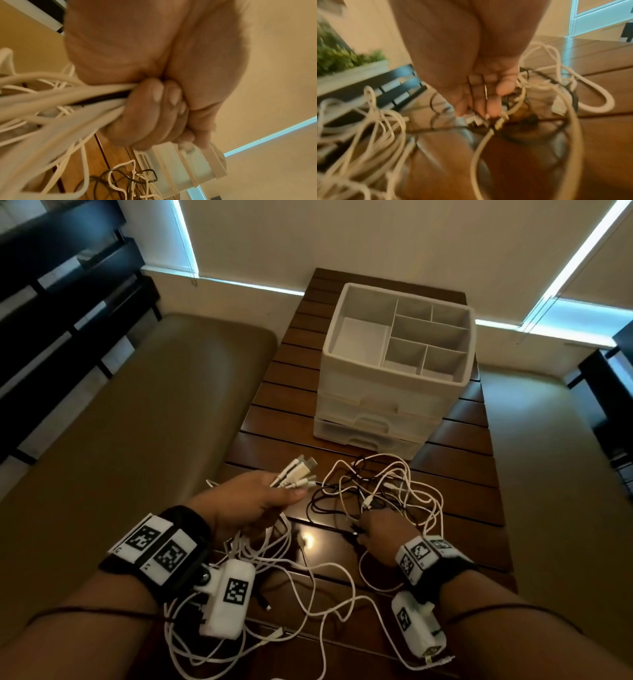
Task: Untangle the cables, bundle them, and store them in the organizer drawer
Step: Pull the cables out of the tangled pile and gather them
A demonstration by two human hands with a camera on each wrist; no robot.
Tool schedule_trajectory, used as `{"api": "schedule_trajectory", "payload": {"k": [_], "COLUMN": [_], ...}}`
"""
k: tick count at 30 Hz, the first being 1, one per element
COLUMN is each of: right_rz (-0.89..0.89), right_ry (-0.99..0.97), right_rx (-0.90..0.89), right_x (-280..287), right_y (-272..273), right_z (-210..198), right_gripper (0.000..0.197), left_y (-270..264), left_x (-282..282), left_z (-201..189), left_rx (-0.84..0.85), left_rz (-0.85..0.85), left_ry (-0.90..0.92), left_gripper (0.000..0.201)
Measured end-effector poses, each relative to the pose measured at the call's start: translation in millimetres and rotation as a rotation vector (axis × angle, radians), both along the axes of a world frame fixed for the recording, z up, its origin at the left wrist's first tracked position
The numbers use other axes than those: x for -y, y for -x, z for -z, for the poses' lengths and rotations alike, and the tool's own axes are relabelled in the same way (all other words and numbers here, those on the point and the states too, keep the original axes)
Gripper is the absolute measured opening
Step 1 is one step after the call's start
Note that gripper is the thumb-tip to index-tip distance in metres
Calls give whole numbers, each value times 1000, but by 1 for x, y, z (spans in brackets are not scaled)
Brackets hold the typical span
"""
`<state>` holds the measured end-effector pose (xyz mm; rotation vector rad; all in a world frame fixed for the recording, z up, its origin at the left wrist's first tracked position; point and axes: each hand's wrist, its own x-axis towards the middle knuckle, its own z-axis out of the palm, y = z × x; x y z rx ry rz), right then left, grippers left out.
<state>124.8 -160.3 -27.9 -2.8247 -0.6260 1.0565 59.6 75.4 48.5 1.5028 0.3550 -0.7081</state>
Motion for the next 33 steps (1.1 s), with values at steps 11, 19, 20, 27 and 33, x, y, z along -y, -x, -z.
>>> {"api": "schedule_trajectory", "payload": {"k": [11, 19, 20, 27, 33], "right_rz": [532, 659, 667, 585, 574], "right_ry": [-858, -1035, -1039, -958, -981], "right_rx": [-340, -241, -233, 35, -138], "right_x": [-3, -15, -16, -26, -32], "right_y": [-9, 11, 12, 17, 28], "right_z": [-71, -78, -78, -72, -70], "right_gripper": [8, 5, 6, 14, 30], "left_y": [-19, -15, -14, -8, -9], "left_x": [52, 67, 68, 73, 69], "left_z": [8, 5, 5, 4, 3], "left_rx": [124, 168, 177, 214, 195], "left_rz": [-330, -361, -352, -359, -428], "left_ry": [122, 230, 226, 225, 267], "left_gripper": [9, 26, 26, 6, 15]}}
